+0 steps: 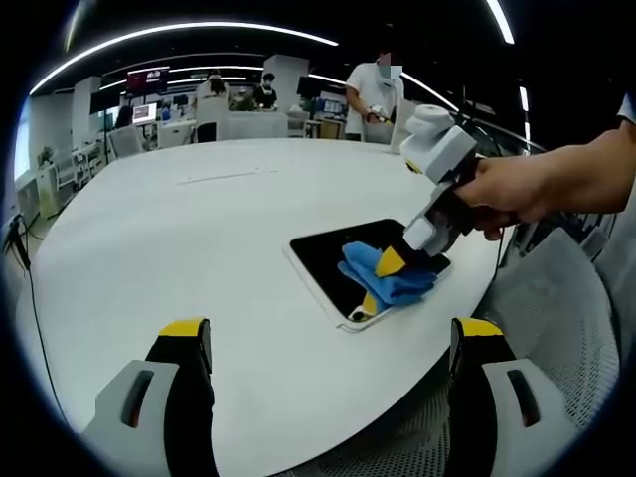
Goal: Wipe the mirror surface with the cleaning cloth until all visible marks leave the cleaned area.
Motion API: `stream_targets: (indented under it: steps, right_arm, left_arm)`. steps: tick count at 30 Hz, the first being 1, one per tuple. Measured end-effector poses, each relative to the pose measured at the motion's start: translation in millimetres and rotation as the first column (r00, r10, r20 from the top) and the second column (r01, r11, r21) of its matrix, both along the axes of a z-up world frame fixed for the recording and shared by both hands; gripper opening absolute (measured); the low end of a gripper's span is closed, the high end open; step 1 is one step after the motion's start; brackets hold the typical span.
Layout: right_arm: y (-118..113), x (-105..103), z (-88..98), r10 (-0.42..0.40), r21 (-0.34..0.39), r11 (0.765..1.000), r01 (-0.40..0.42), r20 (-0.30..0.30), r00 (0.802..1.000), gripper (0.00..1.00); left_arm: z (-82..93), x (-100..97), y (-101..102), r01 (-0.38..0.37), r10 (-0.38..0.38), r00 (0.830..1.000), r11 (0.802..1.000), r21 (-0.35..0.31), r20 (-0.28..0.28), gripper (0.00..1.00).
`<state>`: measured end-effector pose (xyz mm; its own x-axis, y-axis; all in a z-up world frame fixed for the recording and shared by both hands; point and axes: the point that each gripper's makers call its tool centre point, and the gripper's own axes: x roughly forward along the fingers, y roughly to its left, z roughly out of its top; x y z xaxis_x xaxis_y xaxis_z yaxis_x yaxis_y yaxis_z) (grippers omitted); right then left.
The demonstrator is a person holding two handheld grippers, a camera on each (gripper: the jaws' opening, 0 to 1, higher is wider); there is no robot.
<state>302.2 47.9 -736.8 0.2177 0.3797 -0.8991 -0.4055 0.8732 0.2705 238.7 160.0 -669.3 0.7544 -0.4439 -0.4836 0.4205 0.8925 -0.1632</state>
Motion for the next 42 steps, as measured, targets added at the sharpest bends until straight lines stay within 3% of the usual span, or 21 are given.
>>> stream_targets:
  steps: [9,17,27,42]
  right_arm:
    - [20,-5,0.5,0.062,-0.008,0.998,-0.062,0.013,0.998,0.00]
    - [32,-6,-0.1,0.062,0.009,0.998,-0.062,0.009,0.998,0.00]
    - [32,-4,-0.7,0.067,0.018,0.998,-0.067,0.002,0.998,0.00]
    - [38,15,-1.4,0.080,0.032,0.996,-0.081,0.016,0.997,0.00]
  left_arm:
    - [-0.3,0.3,0,-0.002,0.002,1.000,1.000,-0.001,0.001,0.99]
    - [-0.5,0.2,0,-0.002,0.002,1.000,1.000,0.001,0.000,0.99]
    - [-0.7,0.0,1,-0.004,0.004,1.000,1.000,0.001,-0.002,0.99]
    - [-2.0,-0.2,1,-0.005,0.005,1.000,1.000,0.002,-0.009,0.99]
